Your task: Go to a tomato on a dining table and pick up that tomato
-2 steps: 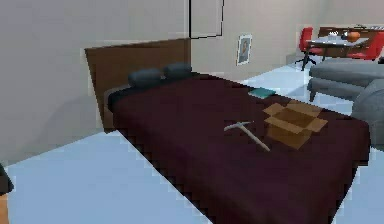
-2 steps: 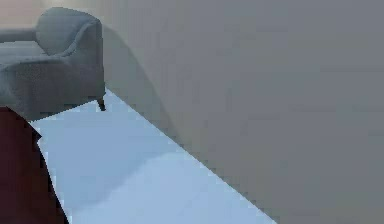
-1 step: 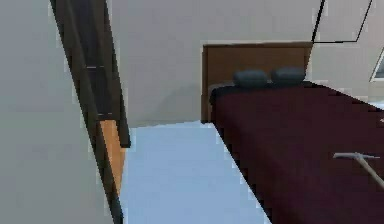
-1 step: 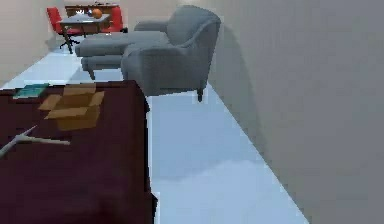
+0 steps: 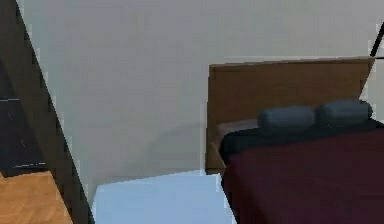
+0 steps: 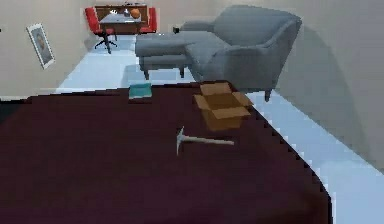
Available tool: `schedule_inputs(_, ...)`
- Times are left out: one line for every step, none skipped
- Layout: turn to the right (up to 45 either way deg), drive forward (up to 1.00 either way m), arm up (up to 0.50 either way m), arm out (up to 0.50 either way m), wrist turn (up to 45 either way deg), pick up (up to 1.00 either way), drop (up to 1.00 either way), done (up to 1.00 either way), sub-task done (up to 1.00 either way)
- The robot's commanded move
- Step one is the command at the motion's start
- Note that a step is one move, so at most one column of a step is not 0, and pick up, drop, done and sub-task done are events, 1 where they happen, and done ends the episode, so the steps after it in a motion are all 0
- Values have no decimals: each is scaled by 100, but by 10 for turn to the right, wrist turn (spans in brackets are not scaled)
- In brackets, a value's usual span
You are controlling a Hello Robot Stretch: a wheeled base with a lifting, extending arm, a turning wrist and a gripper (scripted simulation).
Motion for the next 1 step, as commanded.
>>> schedule_inputs(-60,0,0,0,0,0,0,0,0)
